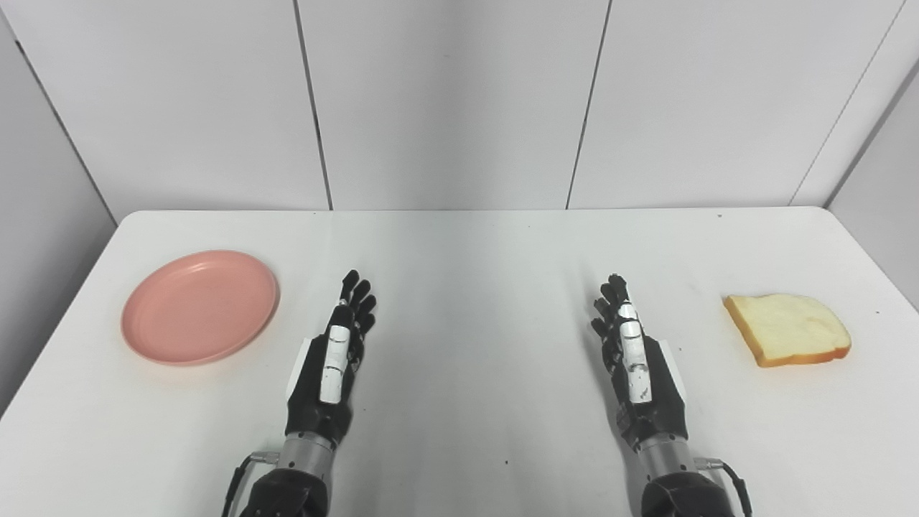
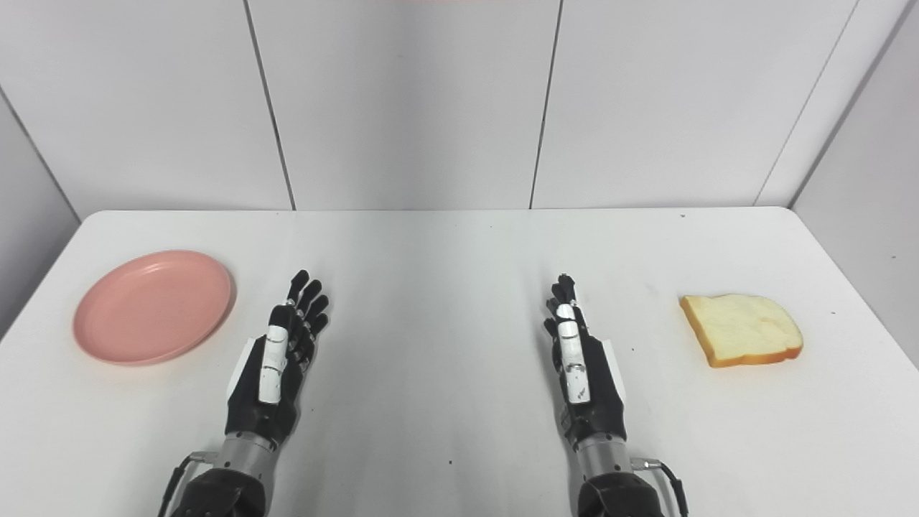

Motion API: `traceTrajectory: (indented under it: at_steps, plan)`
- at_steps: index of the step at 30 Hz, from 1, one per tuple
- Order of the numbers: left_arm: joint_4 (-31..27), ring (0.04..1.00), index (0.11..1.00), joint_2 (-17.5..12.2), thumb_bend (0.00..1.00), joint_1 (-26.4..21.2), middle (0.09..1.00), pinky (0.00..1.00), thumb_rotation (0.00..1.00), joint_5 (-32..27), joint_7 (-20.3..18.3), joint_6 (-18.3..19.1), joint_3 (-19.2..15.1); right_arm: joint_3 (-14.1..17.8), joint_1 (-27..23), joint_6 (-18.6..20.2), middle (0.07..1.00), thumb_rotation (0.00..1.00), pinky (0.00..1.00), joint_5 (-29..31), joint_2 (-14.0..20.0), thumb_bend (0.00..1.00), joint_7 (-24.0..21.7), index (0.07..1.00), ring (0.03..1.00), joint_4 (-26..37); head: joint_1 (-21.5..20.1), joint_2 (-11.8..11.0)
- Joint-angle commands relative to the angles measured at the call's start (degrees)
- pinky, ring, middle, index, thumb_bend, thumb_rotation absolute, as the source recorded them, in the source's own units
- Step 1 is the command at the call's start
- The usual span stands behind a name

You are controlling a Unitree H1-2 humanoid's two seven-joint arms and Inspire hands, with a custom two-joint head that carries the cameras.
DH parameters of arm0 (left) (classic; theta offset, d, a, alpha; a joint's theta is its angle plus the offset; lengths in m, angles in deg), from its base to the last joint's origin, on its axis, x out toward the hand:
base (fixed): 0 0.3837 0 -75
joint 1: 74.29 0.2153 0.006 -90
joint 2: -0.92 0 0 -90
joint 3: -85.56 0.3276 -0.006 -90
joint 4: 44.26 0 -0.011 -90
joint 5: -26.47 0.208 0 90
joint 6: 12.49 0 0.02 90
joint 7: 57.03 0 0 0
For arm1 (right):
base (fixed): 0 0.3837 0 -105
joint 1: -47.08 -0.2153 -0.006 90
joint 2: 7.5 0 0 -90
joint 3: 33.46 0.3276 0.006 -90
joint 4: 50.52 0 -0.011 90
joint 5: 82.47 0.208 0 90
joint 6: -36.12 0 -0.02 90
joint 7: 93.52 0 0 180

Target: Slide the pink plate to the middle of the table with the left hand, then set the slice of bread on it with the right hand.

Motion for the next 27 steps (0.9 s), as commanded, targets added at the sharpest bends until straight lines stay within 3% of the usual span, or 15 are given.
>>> traceTrajectory:
  at_steps: [1,6,10,27]
  plan:
    - [1.0,0.985,0.988,1.2,0.72,-2.3,0.994,1.00,0.98,1.0,0.2,-3.0,0.5,0.6,-1.0,-3.9,1.000,1.00,1.00,0.9,1.0,0.55,-0.9,1.000,1.000,0.3,1.9,-0.7]
    - [6.0,0.978,0.985,2.7,0.75,-3.7,0.989,1.00,0.96,2.1,1.1,-5.3,0.5,1.3,-1.3,-7.7,1.000,1.00,1.00,1.4,2.6,0.52,-1.9,1.000,1.000,-2.7,6.1,-3.1]
    - [9.5,0.963,0.974,4.3,0.77,-4.6,0.975,0.98,0.96,4.2,3.5,-7.8,0.4,1.5,-1.6,-8.5,1.000,1.00,1.00,2.1,3.5,0.52,-2.6,1.000,1.000,-3.5,7.5,-4.0]
    - [10.7,0.970,0.962,4.7,0.81,-5.6,0.983,0.98,0.91,3.7,2.4,-8.4,0.5,1.5,-1.5,-8.1,1.000,1.00,1.00,2.7,4.5,0.50,-3.1,1.000,1.000,-2.7,8.3,-3.8]
